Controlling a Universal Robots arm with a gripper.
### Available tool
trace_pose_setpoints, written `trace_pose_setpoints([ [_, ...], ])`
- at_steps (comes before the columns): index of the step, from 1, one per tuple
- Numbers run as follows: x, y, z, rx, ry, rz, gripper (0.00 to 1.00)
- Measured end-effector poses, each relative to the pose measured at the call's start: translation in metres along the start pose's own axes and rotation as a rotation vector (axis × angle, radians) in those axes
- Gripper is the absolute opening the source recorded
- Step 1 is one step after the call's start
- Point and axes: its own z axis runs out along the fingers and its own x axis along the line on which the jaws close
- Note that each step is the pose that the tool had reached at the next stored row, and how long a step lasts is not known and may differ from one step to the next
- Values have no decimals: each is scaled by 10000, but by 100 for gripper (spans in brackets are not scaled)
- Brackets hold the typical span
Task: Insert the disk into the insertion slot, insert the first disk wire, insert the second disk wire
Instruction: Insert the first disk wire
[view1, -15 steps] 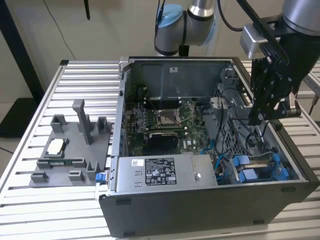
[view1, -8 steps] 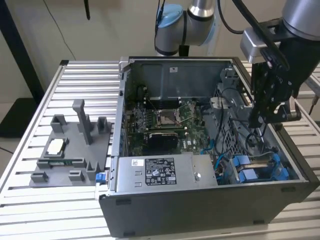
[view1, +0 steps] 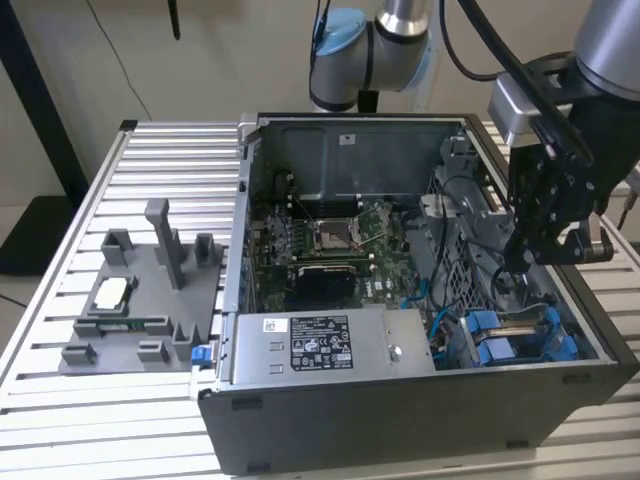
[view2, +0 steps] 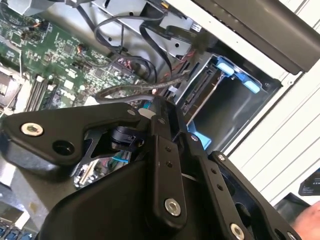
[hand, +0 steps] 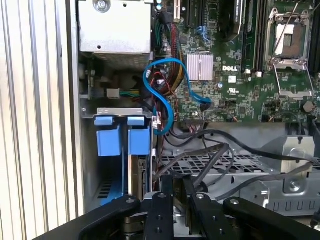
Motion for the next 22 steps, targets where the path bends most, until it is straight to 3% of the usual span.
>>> trace_pose_setpoints([
  [8,137,-71,52,0,57,-3,19],
  [22,200,-285,226,-2,79,-4,19],
])
